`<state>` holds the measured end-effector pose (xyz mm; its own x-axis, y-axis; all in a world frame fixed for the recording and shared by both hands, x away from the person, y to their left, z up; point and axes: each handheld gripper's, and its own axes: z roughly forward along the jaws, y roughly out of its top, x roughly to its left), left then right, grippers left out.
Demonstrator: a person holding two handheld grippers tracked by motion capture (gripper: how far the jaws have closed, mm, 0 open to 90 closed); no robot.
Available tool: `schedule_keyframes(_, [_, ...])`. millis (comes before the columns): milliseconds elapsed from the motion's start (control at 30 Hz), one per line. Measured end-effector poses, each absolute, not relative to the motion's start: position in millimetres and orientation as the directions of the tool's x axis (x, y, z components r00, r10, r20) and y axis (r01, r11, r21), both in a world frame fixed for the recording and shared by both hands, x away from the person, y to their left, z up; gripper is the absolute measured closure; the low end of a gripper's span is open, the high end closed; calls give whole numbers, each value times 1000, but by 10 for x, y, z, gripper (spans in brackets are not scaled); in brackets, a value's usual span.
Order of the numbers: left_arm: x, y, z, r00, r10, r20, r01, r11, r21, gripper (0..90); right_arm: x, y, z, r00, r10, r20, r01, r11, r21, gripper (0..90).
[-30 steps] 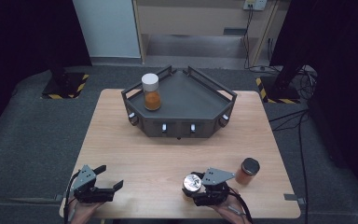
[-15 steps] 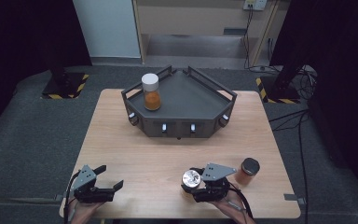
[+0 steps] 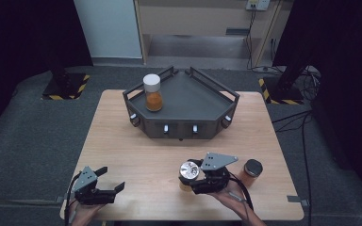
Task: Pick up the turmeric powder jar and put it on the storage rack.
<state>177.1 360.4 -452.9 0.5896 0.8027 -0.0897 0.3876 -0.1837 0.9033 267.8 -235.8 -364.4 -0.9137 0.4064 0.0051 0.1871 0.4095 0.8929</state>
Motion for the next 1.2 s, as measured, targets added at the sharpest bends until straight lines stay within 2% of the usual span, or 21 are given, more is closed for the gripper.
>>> schedule_keyframes(667, [1775,3611,-4534,589,803,-95,390,-179,903,43,2911,-2216,-3246,-908,420,3,191,405,894,345])
schedule_keyframes(1200, [1779,3618,-4539,589,802,-96,391,-179,903,47,3117,-2077,-2984,-882,470,-1,207,390,897,345])
